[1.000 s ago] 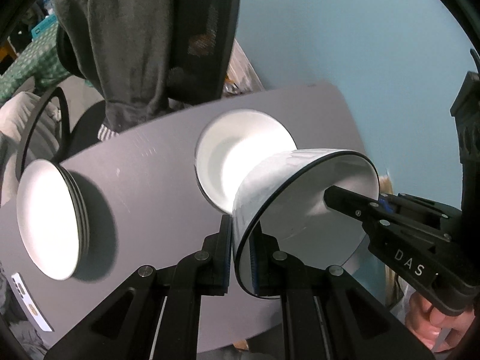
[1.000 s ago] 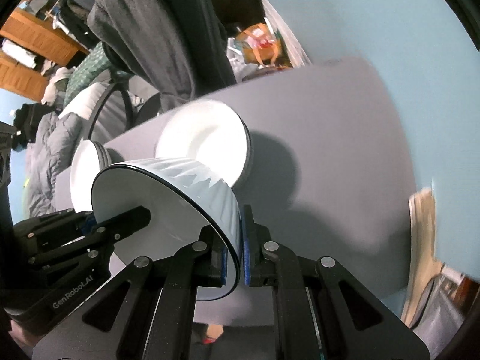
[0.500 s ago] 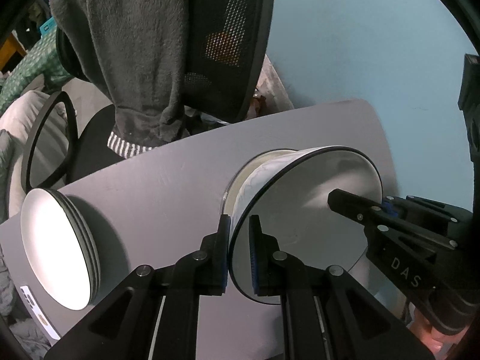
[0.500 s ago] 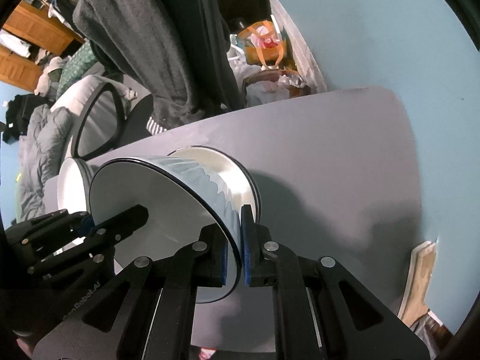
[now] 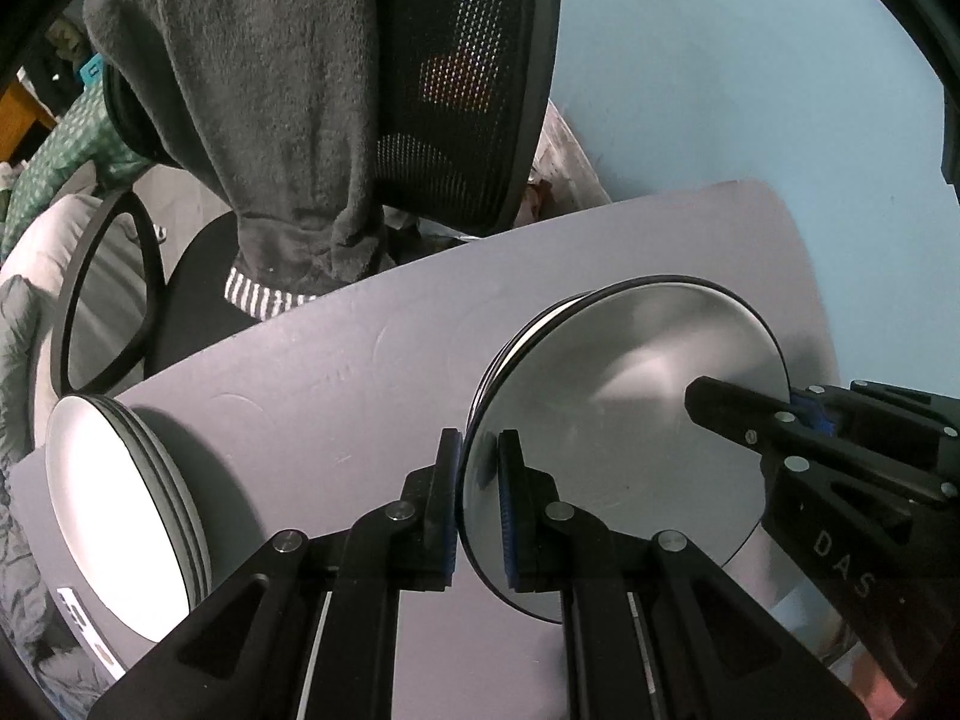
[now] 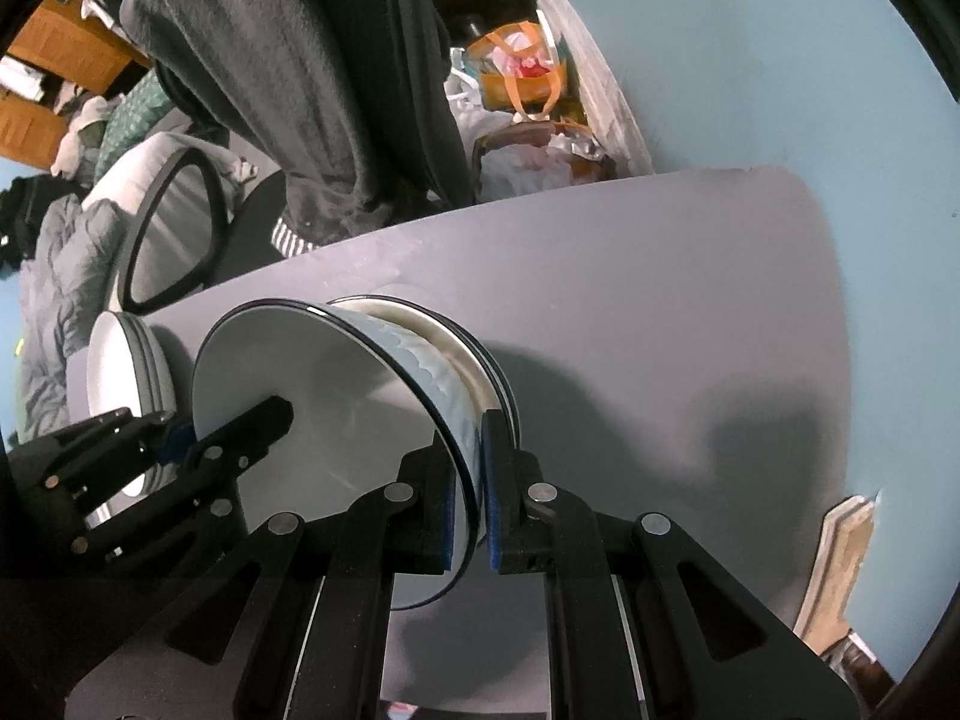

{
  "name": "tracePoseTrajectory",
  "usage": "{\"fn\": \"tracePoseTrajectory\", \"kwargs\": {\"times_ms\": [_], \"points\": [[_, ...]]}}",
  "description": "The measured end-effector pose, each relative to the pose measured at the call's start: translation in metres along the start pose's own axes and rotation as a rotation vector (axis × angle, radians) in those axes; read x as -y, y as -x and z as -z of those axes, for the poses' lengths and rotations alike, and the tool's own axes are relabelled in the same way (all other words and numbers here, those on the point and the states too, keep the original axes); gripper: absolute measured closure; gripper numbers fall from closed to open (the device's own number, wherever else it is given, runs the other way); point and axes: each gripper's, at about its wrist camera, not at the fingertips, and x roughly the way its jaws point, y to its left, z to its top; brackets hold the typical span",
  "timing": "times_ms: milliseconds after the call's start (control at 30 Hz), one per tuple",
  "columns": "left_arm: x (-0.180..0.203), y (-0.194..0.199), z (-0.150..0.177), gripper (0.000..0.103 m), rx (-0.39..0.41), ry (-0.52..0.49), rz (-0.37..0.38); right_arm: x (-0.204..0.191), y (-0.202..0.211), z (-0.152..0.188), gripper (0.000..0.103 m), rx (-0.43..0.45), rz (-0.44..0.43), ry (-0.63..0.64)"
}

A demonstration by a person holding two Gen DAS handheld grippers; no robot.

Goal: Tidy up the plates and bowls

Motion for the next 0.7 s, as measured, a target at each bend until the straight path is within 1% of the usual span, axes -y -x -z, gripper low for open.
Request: {"fn": "tracePoseTrajectory", "kwargs": {"times_ms": [167,267,333,433,500,633,667,700], "points": [[-0.002,0.003,0.000,0.093,0.010,0.005,0.009,0.004,0.000,-0.003,0.093,-0.013,-0.014,-0.027],[-0.005,0.006,0.001,0.089,0.021,0.014,0.008,0.006,0.003,-0.002,0.093,-0.013,-0.023,-0.039],[-0.008,0.008,0.001,0.082,0.024,0.025,0.003,0.007,0.006,-0.002,0.091,-0.009,-0.030,-0.045],[-0.012,0.012,0.003,0.076,0.034,0.038,0.003,0.008,0.016,-0.003,0.076,0.020,-0.014,-0.039],[-0.014,0.016,0.004,0.075,0.046,0.046,0.006,0.008,0.020,-0.003,0.076,0.028,-0.002,-0.027],[-0.019,0.030,0.010,0.067,0.067,0.051,0.004,0.005,0.031,0.000,0.076,0.053,0.033,0.007],[-0.020,0.035,0.012,0.065,0.078,0.049,0.004,0.005,0.034,0.001,0.076,0.062,0.038,0.011],[-0.021,0.041,0.015,0.058,0.088,0.049,0.002,0.004,0.039,0.003,0.075,0.073,0.040,0.016]]}}
